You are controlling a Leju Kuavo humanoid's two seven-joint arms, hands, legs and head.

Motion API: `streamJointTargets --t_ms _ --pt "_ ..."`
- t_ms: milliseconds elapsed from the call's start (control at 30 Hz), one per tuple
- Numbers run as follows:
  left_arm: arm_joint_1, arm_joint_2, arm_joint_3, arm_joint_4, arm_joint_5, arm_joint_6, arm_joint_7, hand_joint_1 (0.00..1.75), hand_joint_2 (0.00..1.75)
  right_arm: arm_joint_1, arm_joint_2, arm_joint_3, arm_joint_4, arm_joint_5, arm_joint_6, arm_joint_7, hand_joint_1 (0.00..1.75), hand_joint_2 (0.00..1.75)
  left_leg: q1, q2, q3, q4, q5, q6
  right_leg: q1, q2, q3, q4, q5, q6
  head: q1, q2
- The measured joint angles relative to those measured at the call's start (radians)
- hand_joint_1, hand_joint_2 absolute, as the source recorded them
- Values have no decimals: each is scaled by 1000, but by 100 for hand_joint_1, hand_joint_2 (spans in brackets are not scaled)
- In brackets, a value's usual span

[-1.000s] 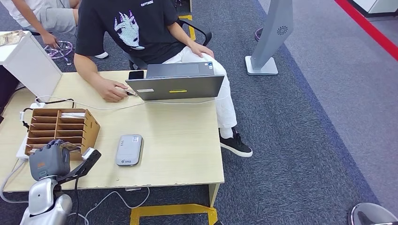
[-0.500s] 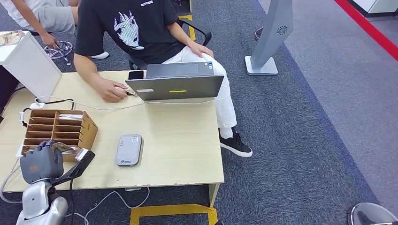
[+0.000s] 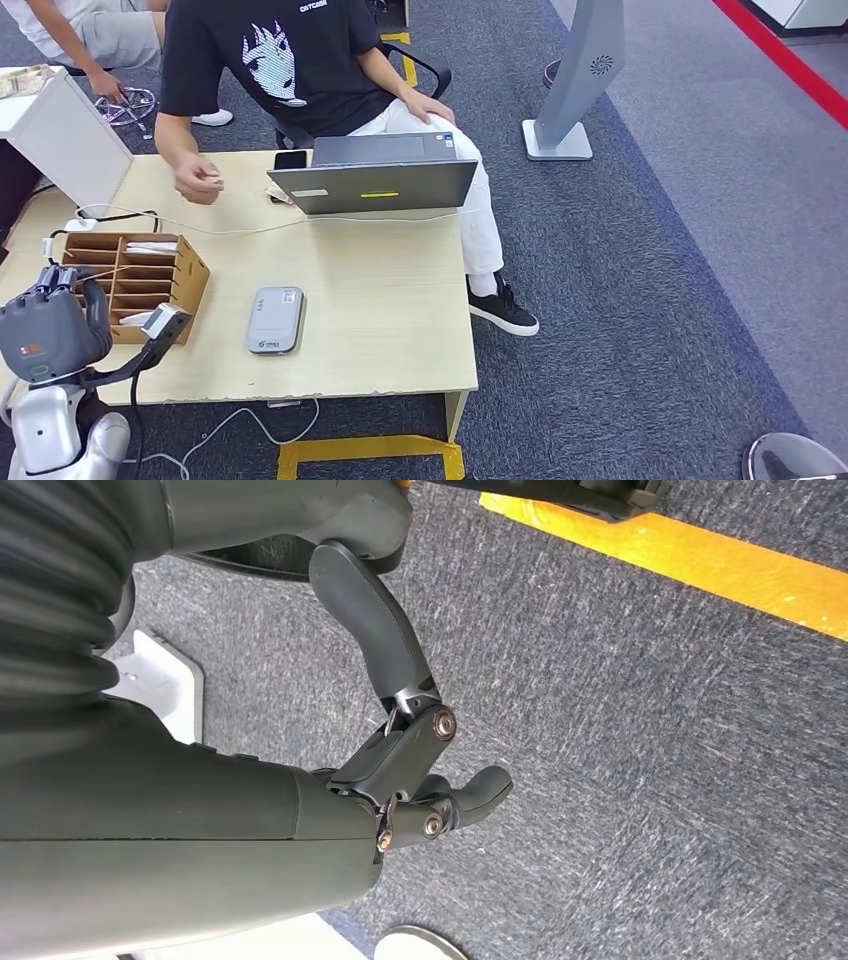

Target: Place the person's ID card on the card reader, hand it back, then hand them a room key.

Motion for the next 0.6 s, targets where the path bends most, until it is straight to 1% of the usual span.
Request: streamJointTargets --t_ms 67,100,167,200,233,333,400,533,600 --pt "7 -7 1 -25 -4 0 -30 175 175 0 0 -2 0 0 -1 -1 0 175 0 0 0 0 0 0 0 0 0 0 0 0 0 0" --pt "13 -16 4 -54 -9 1 -68 175 175 1 0 -4 0 -1 -2 -2 0 175 0 0 0 0 0 0 0 0 0 0 0 0 0 0" --pt "25 -47 13 -144 -33 4 -160 175 175 2 0 -10 0 -1 -5 -7 0 175 0 -1 -1 0 0 0 0 -1 0 0 0 0 0 0" --pt "30 -63 16 -195 -46 5 -186 175 175 2 1 -13 0 -1 -6 -9 0 175 0 -2 -1 0 0 0 0 -1 0 0 0 0 0 0" --pt "34 -75 16 -239 -58 6 -194 175 175 2 2 -15 0 -1 -7 -11 0 175 0 -1 -1 0 0 0 0 -1 0 0 0 0 1 0" --pt "41 -89 13 -335 -72 6 -162 175 175 4 3 -21 0 -1 -8 -14 0 175 -1 1 -1 0 -1 1 0 1 -1 -1 0 0 3 0" --pt "37 -91 12 -371 -67 6 -143 175 175 4 4 -27 0 0 -9 -17 0 175 -1 0 -1 0 0 1 0 0 -1 -1 0 0 3 0" --pt "16 -87 11 -380 -57 5 -123 175 175 4 5 -38 0 5 -8 -17 0 175 0 0 -1 0 0 0 0 -1 -1 0 0 0 2 0" --pt "-19 -76 11 -351 -61 4 -107 175 175 2 5 -39 0 16 -4 -15 0 175 0 -1 0 0 1 -1 0 -1 -1 0 0 0 3 0"
